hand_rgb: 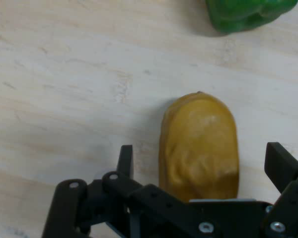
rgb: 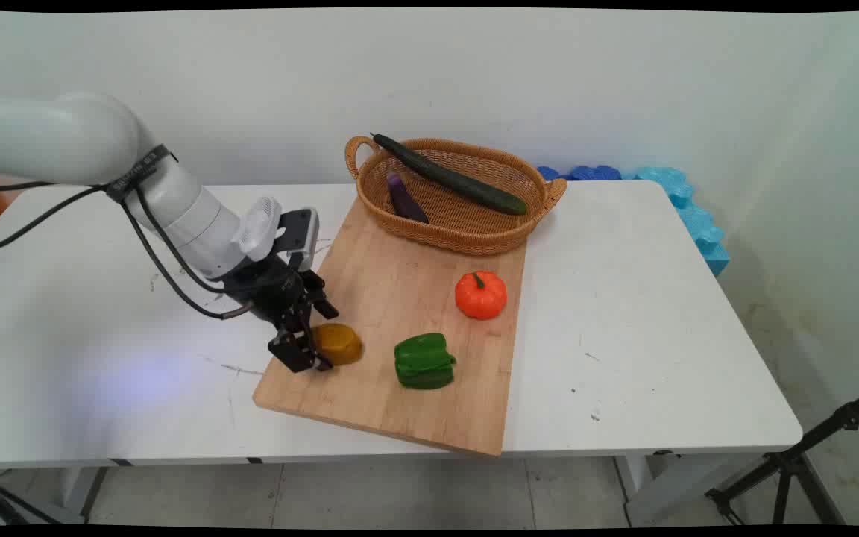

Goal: Pick up the cucumber from the vegetable basket

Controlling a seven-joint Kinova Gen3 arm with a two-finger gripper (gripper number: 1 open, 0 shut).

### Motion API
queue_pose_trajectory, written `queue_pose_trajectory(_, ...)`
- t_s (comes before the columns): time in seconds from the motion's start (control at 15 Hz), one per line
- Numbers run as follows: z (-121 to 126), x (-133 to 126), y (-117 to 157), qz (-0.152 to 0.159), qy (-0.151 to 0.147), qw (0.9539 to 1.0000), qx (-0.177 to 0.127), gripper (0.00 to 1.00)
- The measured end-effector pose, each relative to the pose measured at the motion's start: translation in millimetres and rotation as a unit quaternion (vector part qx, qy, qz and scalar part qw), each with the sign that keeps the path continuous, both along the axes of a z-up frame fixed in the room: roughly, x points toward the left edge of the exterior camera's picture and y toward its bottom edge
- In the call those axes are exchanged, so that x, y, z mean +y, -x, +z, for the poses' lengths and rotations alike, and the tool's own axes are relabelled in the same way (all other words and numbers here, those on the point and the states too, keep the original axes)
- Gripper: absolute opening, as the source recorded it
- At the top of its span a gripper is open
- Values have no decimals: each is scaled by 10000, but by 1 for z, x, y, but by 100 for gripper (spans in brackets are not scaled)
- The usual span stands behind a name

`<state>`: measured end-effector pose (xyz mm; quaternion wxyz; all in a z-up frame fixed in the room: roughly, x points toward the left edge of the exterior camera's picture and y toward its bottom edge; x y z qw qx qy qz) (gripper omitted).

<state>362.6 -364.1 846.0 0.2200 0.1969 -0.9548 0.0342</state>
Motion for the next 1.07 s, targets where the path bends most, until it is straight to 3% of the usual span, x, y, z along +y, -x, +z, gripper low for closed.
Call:
queue_pose_trajectory(0.47,26,-18,5,25,91,9999,132,100)
queue_pose_trajectory(1.07,72,-69,19,86,442,9987,239,100)
